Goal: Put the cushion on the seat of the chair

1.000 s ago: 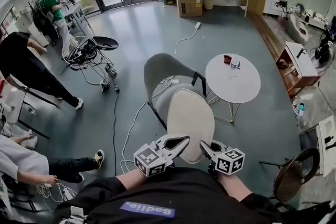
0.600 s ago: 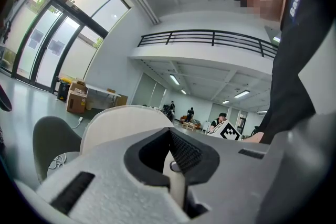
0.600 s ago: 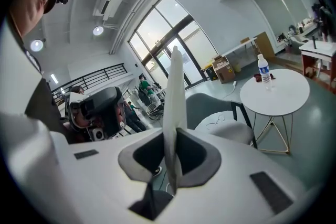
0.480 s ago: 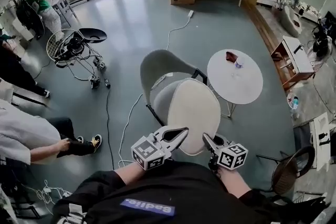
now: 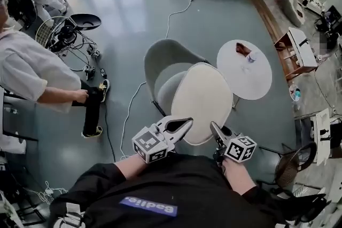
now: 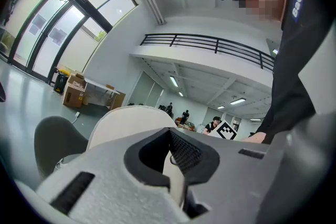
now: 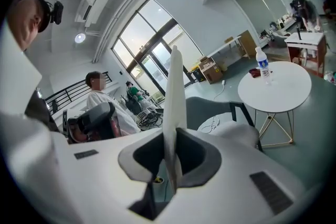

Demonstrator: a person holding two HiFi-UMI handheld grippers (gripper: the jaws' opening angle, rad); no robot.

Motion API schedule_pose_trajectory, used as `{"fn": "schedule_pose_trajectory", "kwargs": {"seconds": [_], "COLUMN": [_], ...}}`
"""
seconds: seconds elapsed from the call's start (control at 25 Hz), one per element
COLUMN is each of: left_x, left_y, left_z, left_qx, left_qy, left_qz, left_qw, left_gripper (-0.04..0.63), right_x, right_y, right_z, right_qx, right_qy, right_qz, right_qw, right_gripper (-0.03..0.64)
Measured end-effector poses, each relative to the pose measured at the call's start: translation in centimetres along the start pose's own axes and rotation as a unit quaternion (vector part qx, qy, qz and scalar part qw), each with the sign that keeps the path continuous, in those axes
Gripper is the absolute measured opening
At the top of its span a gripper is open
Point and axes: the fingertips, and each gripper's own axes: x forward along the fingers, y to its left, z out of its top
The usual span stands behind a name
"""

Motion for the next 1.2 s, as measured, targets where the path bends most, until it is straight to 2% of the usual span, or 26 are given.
{"fn": "schedule_pose_trajectory", "kwargs": {"seconds": [0.32, 0.68, 0.96, 1.2], "left_x": [-0.2, -1.0, 0.7, 3.7], "left_y": [2.8, 5.1, 6.3, 8.6], "left_z": [0.1, 0.2, 1.2, 1.2], "left_qx": [-0.007, -0.007, -0.009, -0.015], "left_qy": [-0.002, 0.019, 0.034, 0.03], "left_qz": [0.025, 0.079, 0.113, 0.133], "left_qw": [0.9996, 0.9966, 0.993, 0.9905], "left_gripper": [0.012, 0.012, 0.012, 0.012], "right_x": [2.7, 7.1, 9.9, 13.4], "right_y": [-1.8, -7.9, -11.1, -13.4], "right_z": [0.7, -0.5, -0.7, -0.8], "right_qx": [0.036, 0.141, 0.172, 0.174], "right_qy": [-0.006, -0.001, 0.017, 0.037], "right_qz": [0.003, 0.002, 0.01, 0.031], "right_qw": [0.999, 0.99, 0.985, 0.984], "right_gripper": [0.061, 0.061, 0.061, 0.061]}}
